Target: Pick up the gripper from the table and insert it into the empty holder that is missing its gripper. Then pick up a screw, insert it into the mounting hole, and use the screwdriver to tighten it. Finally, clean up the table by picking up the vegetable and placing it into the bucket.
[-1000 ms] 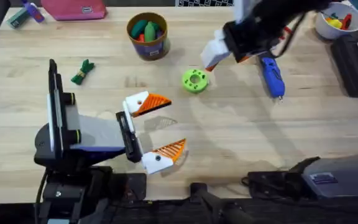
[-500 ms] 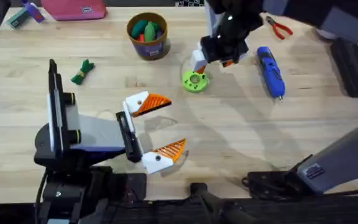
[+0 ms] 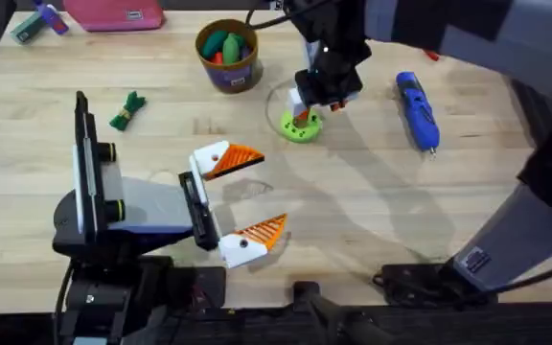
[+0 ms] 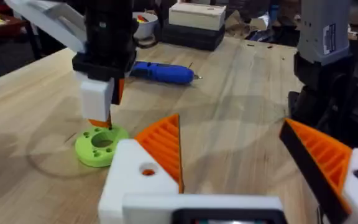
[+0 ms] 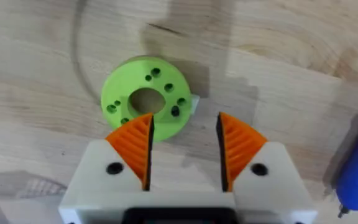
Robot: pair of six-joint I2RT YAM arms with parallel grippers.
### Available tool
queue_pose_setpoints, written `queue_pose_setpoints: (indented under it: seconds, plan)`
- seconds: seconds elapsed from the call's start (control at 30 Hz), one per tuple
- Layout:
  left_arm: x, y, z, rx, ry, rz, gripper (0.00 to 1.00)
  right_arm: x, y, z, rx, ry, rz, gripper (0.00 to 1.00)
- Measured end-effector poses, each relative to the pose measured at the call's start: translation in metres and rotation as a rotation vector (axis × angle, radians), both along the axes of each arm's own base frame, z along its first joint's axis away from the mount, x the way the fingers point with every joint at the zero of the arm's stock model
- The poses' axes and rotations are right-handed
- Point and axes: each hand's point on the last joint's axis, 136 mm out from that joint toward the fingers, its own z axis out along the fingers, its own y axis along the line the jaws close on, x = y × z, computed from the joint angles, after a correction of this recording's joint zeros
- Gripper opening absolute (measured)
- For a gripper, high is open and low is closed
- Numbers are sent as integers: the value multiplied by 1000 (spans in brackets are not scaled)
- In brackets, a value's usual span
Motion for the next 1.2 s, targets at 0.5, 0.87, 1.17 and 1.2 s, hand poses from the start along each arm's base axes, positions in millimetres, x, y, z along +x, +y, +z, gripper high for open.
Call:
queue_pose_setpoints:
  seconds: [0.5, 0.87, 1.17, 1.2]
  plan:
    - [0, 0, 0, 0, 0, 0, 987, 3, 8, -25, 15, 39, -10, 261]
    - [0, 0, 0, 0, 0, 0, 987, 5, 9, -24, 23, 32, -18, 59]
    - [0, 0, 0, -1, 2, 0, 987, 5, 9, -24, 24, 34, -19, 6]
    - [0, 0, 0, -1, 2, 0, 987, 5, 9, -24, 24, 34, -19, 6]
